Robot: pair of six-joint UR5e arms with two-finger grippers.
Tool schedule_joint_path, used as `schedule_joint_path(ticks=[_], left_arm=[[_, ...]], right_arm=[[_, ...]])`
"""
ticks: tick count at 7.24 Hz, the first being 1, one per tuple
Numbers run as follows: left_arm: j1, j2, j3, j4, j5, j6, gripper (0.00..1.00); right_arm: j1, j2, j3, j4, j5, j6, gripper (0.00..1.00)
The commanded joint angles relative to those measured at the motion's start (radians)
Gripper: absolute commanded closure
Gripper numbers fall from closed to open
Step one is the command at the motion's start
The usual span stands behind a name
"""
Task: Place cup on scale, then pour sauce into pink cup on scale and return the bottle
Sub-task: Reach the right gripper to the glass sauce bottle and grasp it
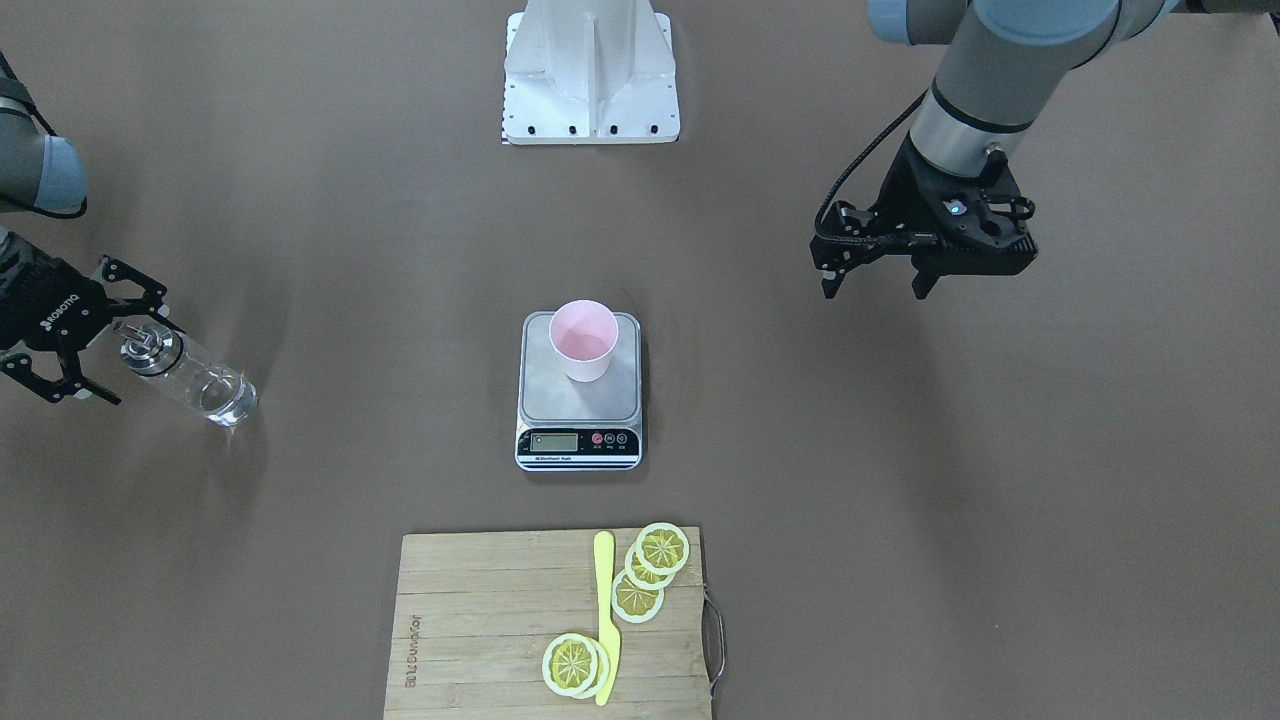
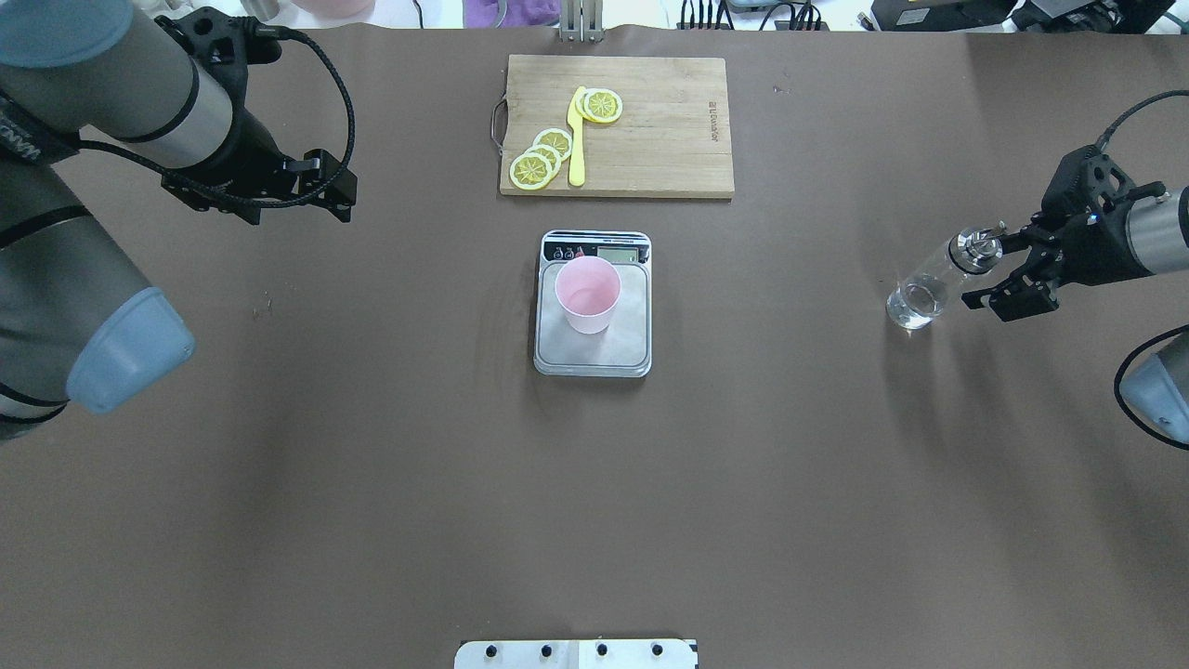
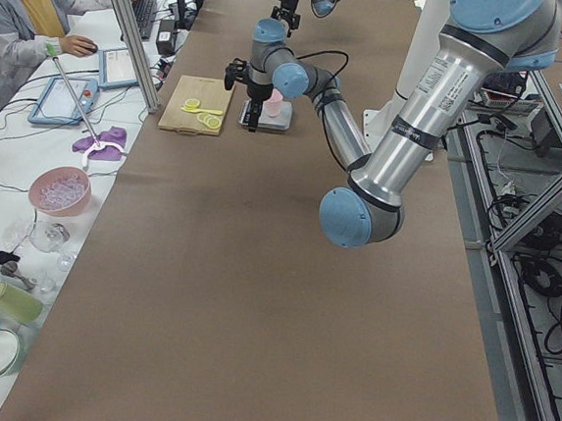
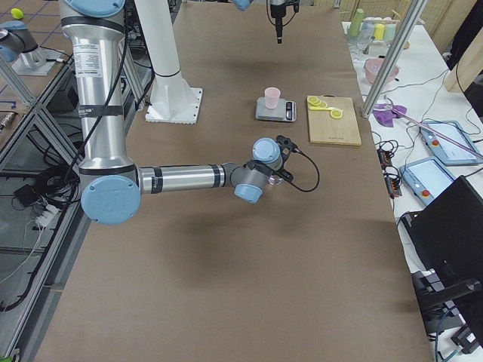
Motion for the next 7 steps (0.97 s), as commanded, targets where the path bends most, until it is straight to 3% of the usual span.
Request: schedule_joint_path(ticks=[1,2,4,7], left_arm=[[0.001,-0.01,-0.001,0.0,0.0,-0.017,0.03],[0.001,-0.013,-0.003,0.0,0.0,-0.031,0.03],[0.002,-0.023,-0.001,0.002,0.0,-0.039,0.03],[0.002,-0.029,-0.009,0.008,0.0,-0.04,0.03]], right_arm=[[-0.004,-0.008,-0.053,0.173,-0.016,0.105,0.04],[-0.004,-0.007,-0.116,0.291,-0.029,0.114,0.04],[-0.004,-0.004,-0.157,0.402,-0.062,0.165,0.06],[-0.105,0.013,-0.29,0.699,-0.213,0.31,0.06]])
